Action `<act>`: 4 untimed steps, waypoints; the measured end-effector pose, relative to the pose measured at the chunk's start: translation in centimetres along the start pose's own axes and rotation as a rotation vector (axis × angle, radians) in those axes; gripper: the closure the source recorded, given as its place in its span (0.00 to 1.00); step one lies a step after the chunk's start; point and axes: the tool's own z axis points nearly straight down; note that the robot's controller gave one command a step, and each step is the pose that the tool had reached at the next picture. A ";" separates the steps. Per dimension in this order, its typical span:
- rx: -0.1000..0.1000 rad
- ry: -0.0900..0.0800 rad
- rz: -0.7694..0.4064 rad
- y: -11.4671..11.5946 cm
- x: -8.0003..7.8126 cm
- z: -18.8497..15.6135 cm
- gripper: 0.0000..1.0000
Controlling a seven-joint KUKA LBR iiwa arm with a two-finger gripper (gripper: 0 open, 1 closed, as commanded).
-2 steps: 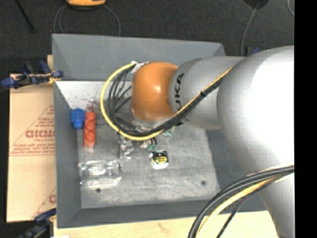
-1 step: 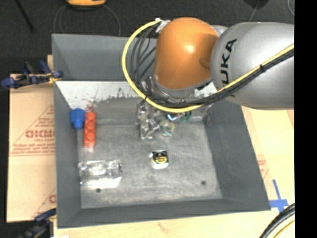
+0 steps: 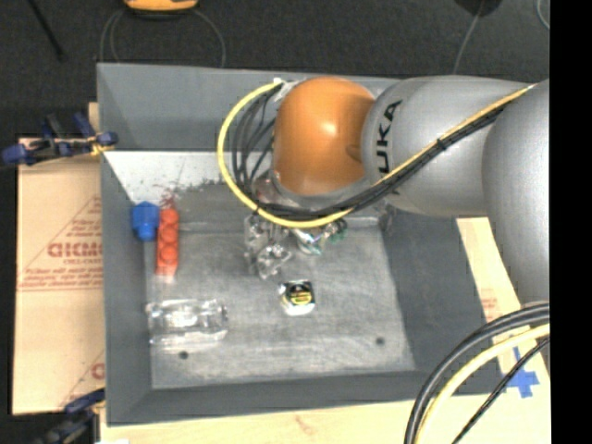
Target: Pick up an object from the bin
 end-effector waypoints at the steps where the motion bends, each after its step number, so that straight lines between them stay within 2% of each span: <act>1: 0.002 -0.006 0.106 0.6 4.9 -5.4 1.00; 2: 0.005 -0.009 -0.108 1.1 4.7 -11.2 1.00; 3: 0.000 -0.005 -0.183 2.8 6.1 -1.0 1.00; 4: 0.009 -0.012 -0.233 0.8 4.7 -17.1 1.00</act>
Offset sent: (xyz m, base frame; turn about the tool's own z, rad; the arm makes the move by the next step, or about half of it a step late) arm -0.0426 -0.0250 0.0510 0.1050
